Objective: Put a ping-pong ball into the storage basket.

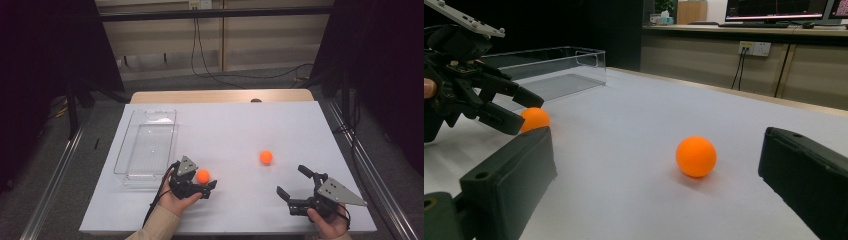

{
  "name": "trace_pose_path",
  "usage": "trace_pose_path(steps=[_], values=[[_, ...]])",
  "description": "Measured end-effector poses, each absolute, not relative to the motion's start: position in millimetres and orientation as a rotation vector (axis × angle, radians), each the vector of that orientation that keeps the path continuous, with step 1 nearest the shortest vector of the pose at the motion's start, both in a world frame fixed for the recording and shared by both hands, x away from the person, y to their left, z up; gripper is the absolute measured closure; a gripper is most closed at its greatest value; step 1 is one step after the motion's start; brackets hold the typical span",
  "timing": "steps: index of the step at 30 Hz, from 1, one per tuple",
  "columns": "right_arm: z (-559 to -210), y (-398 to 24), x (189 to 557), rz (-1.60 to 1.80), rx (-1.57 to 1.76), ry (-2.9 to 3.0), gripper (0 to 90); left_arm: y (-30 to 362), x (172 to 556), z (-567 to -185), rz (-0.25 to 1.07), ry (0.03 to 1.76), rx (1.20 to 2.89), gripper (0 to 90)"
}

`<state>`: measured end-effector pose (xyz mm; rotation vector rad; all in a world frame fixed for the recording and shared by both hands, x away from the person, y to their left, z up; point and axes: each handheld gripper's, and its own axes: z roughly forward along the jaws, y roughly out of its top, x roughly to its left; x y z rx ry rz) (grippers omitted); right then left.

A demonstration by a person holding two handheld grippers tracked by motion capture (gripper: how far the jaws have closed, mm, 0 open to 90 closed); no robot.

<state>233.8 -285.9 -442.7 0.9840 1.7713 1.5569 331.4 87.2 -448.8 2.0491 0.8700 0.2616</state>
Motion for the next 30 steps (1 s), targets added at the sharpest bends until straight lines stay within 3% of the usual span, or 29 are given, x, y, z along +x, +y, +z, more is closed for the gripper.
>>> trace_pose_path(steps=[18,30], values=[[-442.5,-285.9,233.7,1.557,0.983,1.773,1.2,86.3,334.3,-452.1,0.256,0.900,2.090,14.5],[-442.4,-285.2,234.9,1.557,0.977,1.779,1.4,87.4,337.4,-453.8,0.246,0.924,2.108,24.9]])
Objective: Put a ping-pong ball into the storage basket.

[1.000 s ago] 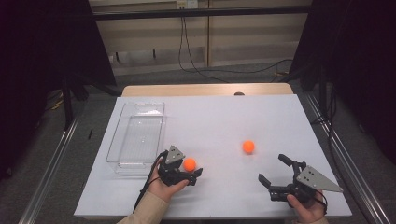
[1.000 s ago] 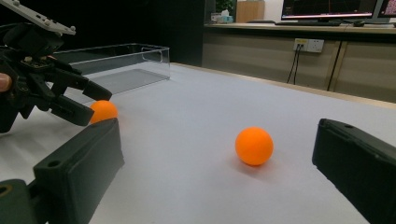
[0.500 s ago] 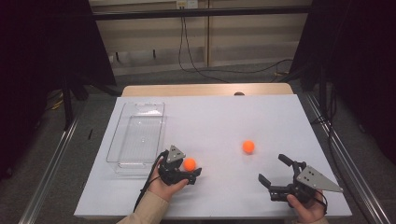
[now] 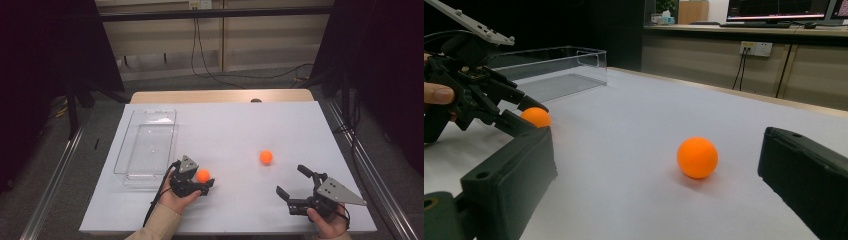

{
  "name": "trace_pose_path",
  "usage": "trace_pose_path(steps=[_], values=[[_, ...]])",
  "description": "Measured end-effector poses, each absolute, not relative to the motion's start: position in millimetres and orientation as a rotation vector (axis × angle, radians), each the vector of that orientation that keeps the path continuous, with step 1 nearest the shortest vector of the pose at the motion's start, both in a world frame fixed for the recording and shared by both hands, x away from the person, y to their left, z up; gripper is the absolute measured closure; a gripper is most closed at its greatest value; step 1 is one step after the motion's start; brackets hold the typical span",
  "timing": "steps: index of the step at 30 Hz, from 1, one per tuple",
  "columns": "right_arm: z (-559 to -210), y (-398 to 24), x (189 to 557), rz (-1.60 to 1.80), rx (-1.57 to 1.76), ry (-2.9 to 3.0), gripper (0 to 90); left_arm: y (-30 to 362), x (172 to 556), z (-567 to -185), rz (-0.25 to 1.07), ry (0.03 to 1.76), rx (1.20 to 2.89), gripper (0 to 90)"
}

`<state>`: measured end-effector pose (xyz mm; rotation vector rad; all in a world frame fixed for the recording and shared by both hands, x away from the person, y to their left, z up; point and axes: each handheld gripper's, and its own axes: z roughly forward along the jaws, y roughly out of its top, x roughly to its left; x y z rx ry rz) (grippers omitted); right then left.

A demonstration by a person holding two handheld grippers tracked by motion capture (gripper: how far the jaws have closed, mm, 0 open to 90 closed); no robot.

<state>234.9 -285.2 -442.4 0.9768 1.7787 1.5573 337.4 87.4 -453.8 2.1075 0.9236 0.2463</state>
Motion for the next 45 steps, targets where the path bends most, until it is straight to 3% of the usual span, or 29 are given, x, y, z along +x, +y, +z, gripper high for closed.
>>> trace_pose_path(steps=[45], values=[[-442.0,-285.3,234.8,1.557,0.972,1.778,1.5,85.9,337.3,-455.9,0.251,0.913,2.127,45.5]])
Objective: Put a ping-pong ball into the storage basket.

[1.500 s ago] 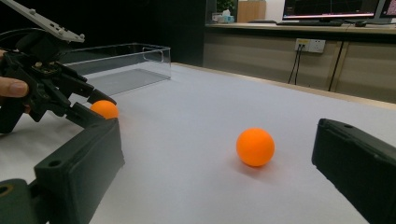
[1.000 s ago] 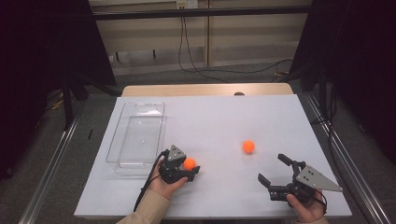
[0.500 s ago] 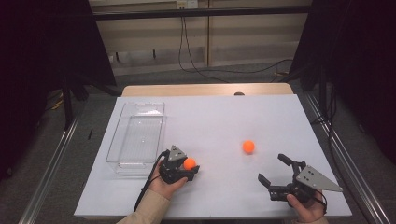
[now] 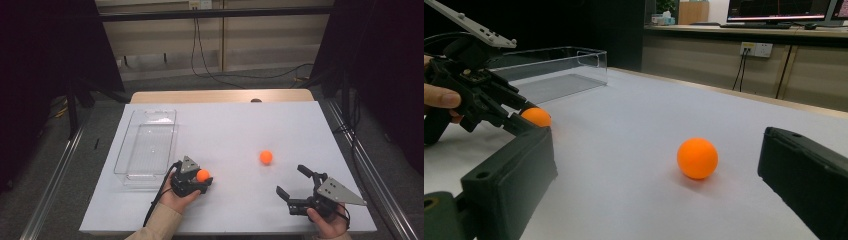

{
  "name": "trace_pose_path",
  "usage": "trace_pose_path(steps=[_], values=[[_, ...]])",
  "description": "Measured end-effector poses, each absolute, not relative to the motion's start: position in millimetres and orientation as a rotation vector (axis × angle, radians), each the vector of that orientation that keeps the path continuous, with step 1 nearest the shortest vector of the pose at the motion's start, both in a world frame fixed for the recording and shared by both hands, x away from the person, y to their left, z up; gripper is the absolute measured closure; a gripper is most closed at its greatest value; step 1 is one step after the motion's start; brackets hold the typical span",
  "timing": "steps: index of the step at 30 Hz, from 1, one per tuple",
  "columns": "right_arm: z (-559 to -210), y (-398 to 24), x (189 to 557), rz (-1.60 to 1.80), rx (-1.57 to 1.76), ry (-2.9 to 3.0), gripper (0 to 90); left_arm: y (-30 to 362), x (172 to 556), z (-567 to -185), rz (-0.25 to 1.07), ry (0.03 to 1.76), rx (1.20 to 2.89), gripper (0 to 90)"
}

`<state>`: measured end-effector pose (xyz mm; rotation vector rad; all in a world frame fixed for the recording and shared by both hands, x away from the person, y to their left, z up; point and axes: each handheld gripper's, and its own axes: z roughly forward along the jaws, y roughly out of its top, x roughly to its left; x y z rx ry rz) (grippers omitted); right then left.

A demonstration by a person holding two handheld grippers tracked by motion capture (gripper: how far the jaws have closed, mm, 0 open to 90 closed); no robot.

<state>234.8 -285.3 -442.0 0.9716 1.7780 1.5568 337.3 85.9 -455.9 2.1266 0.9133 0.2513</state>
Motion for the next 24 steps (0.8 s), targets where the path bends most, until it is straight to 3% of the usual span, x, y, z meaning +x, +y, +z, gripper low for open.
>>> trace_pose_path(steps=[24], values=[[-441.9,-285.3,234.6,1.556,0.971,1.779,1.5,86.5,336.3,-456.9,0.242,0.913,2.120,50.7]])
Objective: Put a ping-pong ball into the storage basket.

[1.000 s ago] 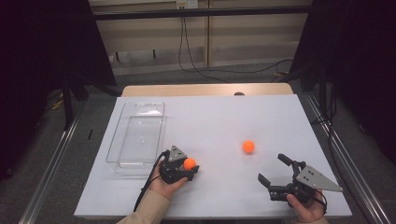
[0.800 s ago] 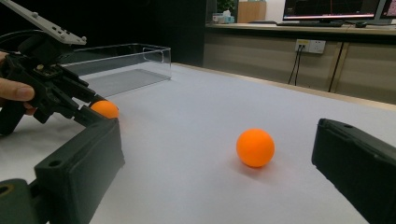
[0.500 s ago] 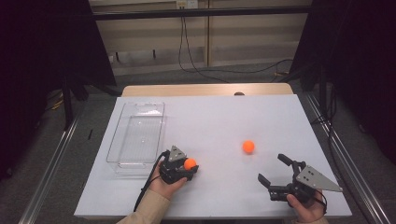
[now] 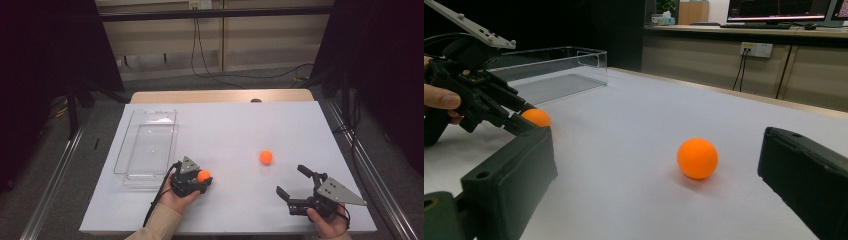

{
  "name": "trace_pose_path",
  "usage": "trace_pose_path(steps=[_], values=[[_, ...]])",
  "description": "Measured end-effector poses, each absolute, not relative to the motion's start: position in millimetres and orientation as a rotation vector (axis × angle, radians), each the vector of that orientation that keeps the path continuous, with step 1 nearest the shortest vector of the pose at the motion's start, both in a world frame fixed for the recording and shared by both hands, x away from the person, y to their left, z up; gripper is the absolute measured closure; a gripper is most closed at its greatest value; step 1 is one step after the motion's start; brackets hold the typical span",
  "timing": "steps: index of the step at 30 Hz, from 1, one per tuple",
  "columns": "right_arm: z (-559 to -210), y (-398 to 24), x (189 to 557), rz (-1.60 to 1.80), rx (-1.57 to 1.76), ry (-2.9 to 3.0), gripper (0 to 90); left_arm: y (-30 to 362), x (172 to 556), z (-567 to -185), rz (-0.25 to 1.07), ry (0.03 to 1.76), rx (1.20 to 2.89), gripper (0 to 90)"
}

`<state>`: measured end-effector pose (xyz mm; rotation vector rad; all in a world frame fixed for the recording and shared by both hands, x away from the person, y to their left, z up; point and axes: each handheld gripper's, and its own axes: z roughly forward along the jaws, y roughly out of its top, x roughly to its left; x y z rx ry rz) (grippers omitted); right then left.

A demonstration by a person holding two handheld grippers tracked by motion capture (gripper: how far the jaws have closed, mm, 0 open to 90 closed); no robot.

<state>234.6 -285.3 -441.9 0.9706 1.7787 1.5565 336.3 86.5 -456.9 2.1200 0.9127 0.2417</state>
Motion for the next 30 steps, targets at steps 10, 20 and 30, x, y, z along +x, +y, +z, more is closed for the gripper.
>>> trace_pose_path(steps=[10,20,30], values=[[-442,-285,235,1.557,0.971,1.778,1.5,86,336,-456,0.227,0.911,2.120,51.0],[-442,-286,235,1.556,0.971,1.777,1.5,89,337,-452,0.188,0.927,2.082,51.0],[-442,-286,235,1.557,0.972,1.776,1.5,90,336,-447,0.156,0.921,2.062,51.0]])
